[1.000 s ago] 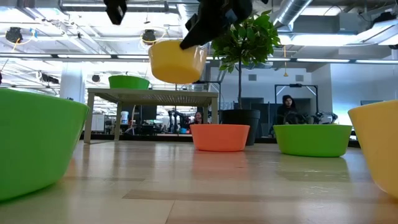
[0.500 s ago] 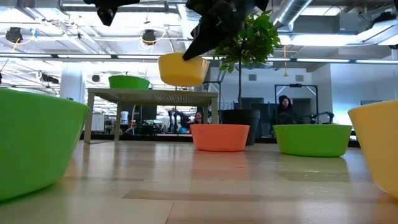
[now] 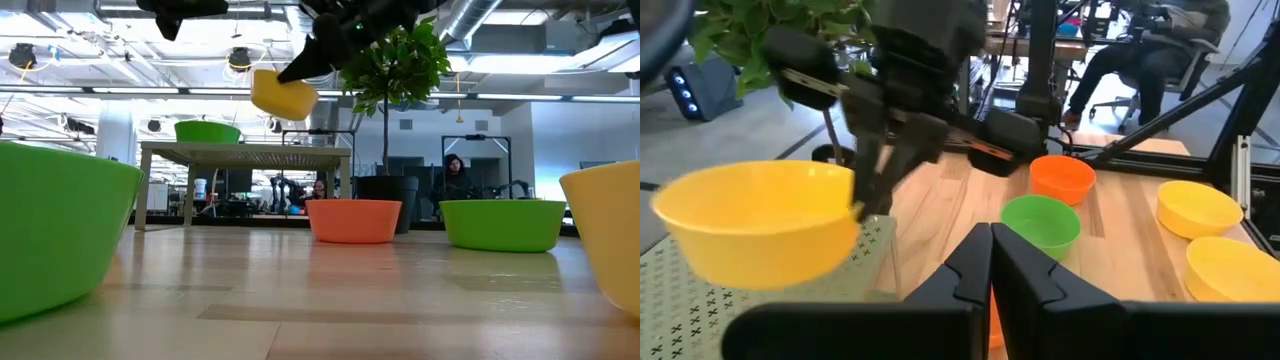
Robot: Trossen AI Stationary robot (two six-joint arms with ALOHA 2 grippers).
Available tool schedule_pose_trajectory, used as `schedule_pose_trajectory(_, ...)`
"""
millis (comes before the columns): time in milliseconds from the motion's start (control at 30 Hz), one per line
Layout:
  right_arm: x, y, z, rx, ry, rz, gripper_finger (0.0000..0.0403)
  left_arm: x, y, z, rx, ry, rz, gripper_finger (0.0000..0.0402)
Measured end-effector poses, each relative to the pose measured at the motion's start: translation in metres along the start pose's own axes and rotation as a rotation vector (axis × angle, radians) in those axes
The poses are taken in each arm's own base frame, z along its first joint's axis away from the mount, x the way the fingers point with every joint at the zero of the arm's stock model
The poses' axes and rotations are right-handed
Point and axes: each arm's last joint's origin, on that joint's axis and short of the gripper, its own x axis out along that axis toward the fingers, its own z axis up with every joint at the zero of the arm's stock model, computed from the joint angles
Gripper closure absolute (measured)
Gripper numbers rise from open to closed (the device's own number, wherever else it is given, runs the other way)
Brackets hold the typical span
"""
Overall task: Pick & Place Mini bowls
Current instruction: Put the yellow bowl on the shelf
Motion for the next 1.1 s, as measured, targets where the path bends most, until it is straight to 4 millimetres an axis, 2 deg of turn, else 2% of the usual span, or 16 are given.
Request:
schedule_pose_trajectory(67,0.0,-0.005,-0.002,0.007,-0.006,-0.009,0.0401,0.0,0.0,0.0,-0.002,-0.004,0.0,0.0393)
schedule_pose_trajectory(267,0.027,-0.011,-0.015,-0.007,-0.017,0.016,0.0401,0.0,0.0,0.001,-0.005,-0.014,0.008,0.0391)
schedule_pose_trajectory(333,0.029,-0.009,-0.02,-0.024,0.048,0.028,0.0401,0.0,0.0,0.002,-0.008,-0.021,0.008,0.039)
schedule_pose_trajectory(533,0.031,-0.023,-0.014,-0.004,0.078,0.015,0.0399,0.002,0.0,0.002,-0.004,-0.02,0.015,0.0394)
schedule_pose_trajectory(733,0.051,-0.04,-0.033,0.05,0.166,0.017,0.0401,0.005,0.0,0.001,-0.002,-0.018,0.019,0.0391)
schedule_pose_trajectory(1100,0.065,-0.05,-0.033,0.014,0.161,0.008,0.0393,0.007,-0.001,0.001,-0.003,-0.015,0.019,0.0394)
